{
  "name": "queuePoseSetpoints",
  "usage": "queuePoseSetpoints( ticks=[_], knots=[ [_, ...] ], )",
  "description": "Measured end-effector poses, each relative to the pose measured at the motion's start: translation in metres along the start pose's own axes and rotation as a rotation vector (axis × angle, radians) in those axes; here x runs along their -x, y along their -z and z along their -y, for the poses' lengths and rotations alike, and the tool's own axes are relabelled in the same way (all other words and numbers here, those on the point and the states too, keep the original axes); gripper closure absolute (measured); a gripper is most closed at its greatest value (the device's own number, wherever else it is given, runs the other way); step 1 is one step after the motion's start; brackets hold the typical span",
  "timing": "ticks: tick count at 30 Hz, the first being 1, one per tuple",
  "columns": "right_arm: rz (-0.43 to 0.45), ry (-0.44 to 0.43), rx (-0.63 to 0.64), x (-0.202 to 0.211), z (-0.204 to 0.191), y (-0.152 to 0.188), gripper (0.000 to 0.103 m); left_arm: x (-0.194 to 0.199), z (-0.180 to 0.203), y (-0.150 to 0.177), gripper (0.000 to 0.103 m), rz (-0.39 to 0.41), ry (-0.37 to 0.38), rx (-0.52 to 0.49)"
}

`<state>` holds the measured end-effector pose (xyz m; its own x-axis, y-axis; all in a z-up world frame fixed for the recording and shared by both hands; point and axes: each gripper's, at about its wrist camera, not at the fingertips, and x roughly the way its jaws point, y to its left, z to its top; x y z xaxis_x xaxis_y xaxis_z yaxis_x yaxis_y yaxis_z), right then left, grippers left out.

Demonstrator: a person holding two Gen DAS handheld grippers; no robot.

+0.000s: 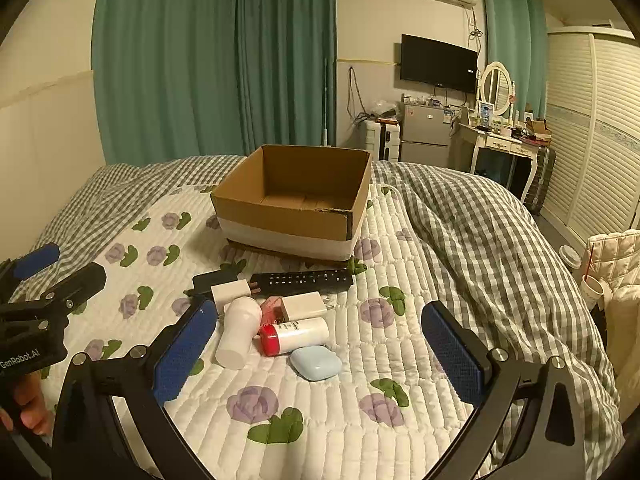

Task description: Organize rigid objects

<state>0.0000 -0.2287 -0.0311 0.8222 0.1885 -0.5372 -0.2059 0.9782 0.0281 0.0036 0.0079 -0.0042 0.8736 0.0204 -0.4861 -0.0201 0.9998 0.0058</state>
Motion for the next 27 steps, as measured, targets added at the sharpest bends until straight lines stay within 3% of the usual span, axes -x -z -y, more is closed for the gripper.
queuePoseSetpoints(
  ticks=[27],
  knots=[
    [-0.028, -0.017, -0.019, -0.0049, 0.0027, 0.0023, 0.0, -0.0043, 0.0025, 0.001, 0.002, -0.032, 0.008, 0.016]
  ],
)
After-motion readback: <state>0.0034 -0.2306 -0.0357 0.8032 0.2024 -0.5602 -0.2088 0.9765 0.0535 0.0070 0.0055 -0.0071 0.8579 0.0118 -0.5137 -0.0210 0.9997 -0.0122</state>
